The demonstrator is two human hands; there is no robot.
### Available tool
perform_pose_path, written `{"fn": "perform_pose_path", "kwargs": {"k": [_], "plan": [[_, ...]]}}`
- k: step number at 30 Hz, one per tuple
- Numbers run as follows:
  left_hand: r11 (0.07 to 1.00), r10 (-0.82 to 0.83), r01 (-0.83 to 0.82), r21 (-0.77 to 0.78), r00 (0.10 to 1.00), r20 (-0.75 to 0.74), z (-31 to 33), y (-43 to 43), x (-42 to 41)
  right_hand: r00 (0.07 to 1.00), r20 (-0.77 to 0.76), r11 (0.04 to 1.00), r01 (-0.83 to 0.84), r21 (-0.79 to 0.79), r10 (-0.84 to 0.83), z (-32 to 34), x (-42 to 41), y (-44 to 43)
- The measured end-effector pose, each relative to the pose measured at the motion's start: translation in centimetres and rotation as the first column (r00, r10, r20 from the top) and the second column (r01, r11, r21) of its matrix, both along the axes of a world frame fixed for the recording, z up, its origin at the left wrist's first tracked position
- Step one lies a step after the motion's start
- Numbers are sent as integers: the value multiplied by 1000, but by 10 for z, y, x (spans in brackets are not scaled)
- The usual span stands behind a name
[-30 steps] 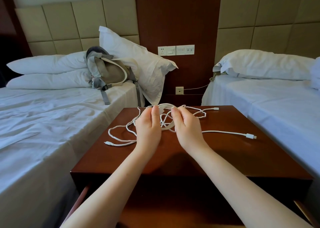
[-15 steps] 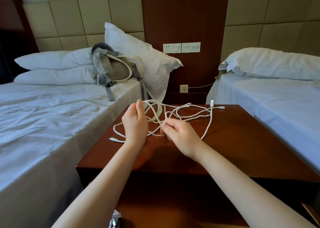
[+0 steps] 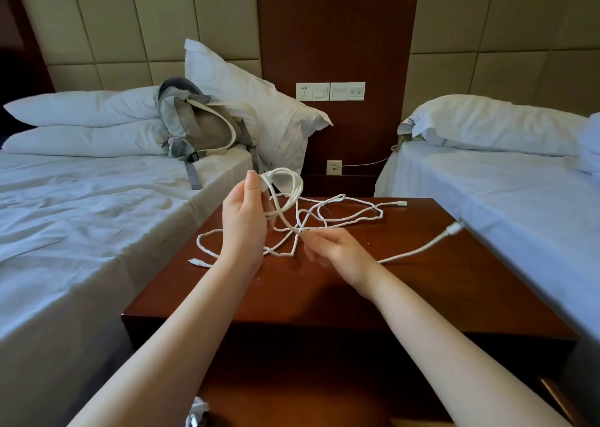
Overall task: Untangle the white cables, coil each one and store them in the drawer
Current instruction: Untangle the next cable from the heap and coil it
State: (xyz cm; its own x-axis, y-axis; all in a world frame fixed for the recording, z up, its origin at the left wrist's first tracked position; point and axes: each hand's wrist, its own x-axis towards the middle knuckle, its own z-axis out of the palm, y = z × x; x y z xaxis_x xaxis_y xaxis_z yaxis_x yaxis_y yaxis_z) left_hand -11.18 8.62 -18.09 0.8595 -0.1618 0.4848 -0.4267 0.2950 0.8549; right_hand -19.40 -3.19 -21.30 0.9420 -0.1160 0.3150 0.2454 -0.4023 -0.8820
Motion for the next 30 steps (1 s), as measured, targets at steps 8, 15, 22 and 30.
{"fn": "perform_pose_path", "kwargs": {"k": [8, 15, 22, 30], "plan": [[894, -441, 443, 68, 896, -51, 10, 0, -15, 998, 21, 984, 58, 167, -62, 11, -6, -17], [707, -645, 609, 360, 764, -25, 5, -4, -24, 995, 87, 975, 29, 222, -50, 18, -9, -24], [656, -632, 507, 560, 774, 40, 2, -6, -27, 990, 110, 967, 62, 247, -91, 27, -16, -30], [572, -635, 450, 685, 772, 23, -1, -4, -27, 930, 209, 944, 264, 196, -304, 38, -15, -29]]}}
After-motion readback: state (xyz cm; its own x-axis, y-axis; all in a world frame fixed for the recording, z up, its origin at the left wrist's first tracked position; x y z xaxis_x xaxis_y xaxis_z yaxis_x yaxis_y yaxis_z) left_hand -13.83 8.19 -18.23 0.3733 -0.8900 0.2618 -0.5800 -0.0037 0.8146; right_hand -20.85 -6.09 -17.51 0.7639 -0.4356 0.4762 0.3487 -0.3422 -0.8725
